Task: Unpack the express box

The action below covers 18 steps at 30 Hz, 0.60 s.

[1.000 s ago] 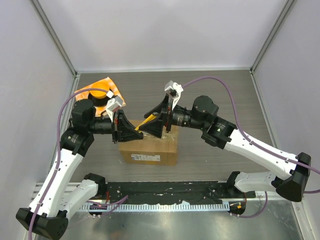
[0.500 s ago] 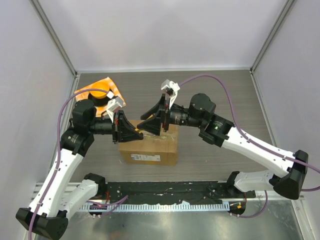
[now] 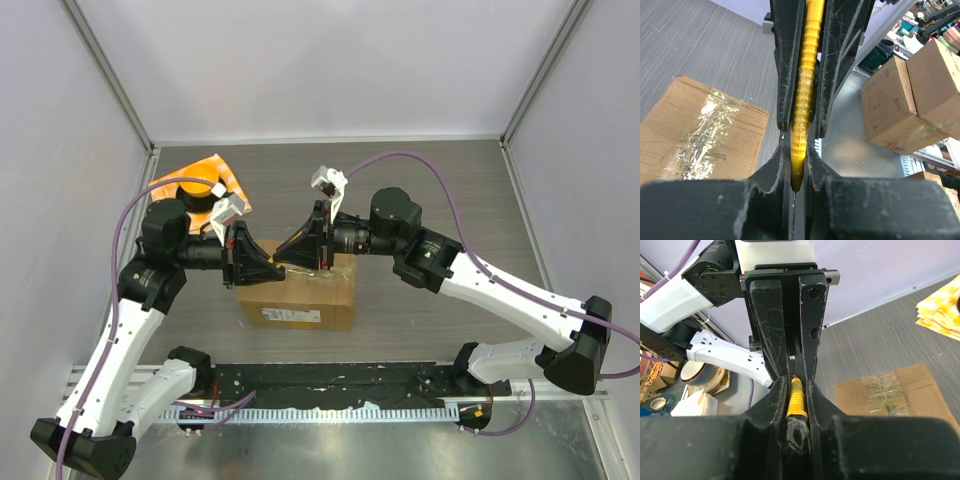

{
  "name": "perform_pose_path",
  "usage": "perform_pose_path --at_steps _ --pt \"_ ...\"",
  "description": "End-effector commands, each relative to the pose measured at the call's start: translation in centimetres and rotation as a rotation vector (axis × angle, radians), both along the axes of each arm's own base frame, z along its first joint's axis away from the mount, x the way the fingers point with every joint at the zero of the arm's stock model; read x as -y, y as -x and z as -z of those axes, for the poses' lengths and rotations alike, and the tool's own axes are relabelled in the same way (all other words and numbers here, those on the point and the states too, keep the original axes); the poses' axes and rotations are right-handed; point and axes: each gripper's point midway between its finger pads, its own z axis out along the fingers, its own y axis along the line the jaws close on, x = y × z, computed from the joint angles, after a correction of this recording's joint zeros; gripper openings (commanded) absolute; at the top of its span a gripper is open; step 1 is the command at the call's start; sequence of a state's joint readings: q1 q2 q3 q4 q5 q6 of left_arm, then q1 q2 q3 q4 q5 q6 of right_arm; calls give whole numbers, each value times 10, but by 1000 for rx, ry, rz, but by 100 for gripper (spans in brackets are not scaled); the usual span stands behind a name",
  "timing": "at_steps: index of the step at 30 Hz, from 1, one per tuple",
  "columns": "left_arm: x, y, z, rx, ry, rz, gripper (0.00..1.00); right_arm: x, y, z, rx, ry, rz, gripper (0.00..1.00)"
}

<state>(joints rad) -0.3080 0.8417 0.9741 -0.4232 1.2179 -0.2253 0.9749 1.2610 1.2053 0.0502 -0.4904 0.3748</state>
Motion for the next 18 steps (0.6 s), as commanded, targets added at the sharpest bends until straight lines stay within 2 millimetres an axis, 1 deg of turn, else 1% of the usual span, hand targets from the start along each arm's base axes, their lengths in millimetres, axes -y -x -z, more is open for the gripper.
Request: perform_pose_path --at_steps 1,2,3,4,5,6,7,8,9,10,11,12,13,14,15,16,17,18 --pt "0 0 -18 45 17 -16 1 -3 4 -20 43 -32 -9 1" --pt "0 -1 -18 49 14 -26 14 -3 2 -17 39 -21 -3 1" --pt "0 -3 -17 47 5 -42 30 -2 -1 -15 48 -13 14 1" --pt "-2 -4 -17 64 -18 -51 49 0 -3 -8 40 15 35 1" --pt "-5 -11 -14 76 -50 -96 85 6 -6 -7 44 35 63 1" --pt "-8 -15 -11 94 -84 -124 93 12 -23 -5 78 60 159 1" --pt "-13 -14 -7 70 -135 -150 98 20 -31 3 75 106 219 1" --pt "-22 -28 2 136 -209 -218 100 27 -39 3 93 121 276 1" --pt "-27 -32 8 142 -254 -243 100 37 -47 2 129 133 337 1" --pt "-35 -30 20 112 -316 -264 100 49 -62 3 146 158 443 1" --pt "-41 -32 28 158 -366 -269 100 58 -74 3 162 172 521 1" --pt "-51 -37 41 160 -432 -307 100 65 -81 4 174 188 575 1" --pt "-58 -34 52 158 -479 -312 100 76 -95 7 204 220 659 1" --pt "-64 -33 57 228 -515 -300 100 81 -101 8 216 234 702 1" --pt "-75 -31 74 240 -584 -298 100 84 -108 14 231 260 736 1" --pt "-81 -30 82 271 -622 -290 100 94 -119 13 261 279 818 1" --pt "-88 -29 88 311 -660 -286 100 97 -125 15 275 291 850 1" --pt "-100 -32 102 365 -741 -270 100 101 -131 22 288 315 886 1"
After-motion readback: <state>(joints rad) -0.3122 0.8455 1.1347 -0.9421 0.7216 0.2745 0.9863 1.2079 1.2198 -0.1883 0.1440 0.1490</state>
